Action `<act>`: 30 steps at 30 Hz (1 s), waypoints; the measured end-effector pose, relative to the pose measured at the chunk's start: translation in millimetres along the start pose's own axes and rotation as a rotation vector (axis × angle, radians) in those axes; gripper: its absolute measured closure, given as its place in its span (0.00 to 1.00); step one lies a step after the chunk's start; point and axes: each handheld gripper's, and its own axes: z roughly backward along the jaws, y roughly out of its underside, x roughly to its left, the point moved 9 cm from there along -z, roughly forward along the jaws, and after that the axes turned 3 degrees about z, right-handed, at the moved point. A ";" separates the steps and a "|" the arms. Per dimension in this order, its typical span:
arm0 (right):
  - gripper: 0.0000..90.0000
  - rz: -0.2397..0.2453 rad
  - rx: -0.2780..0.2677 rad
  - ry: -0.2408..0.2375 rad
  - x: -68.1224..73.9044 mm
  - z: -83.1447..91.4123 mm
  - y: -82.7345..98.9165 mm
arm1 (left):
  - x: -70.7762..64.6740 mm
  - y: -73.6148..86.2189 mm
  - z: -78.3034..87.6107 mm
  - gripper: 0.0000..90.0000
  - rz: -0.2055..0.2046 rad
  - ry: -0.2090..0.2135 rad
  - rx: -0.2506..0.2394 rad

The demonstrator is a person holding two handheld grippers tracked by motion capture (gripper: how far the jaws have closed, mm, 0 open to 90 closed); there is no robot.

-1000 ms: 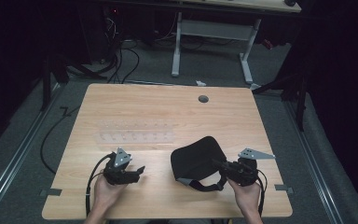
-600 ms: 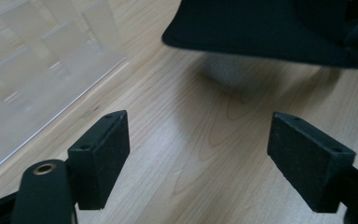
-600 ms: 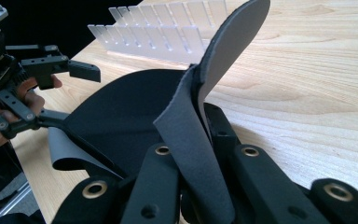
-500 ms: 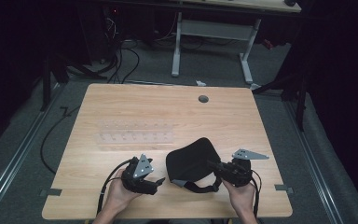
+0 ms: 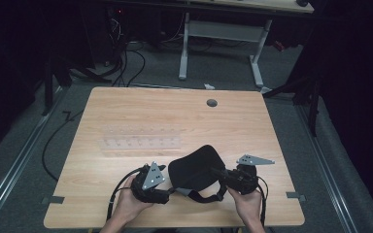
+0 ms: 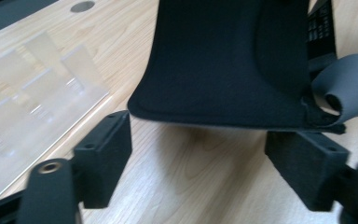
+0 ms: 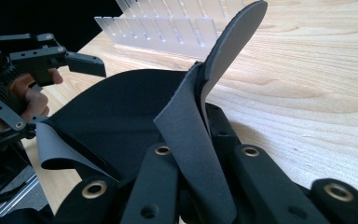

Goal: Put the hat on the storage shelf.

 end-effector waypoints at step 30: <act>0.94 0.038 0.005 -0.054 25.1 -9.2 -8.6 | 1.2 2.6 -8.8 0.57 -0.046 -0.047 0.033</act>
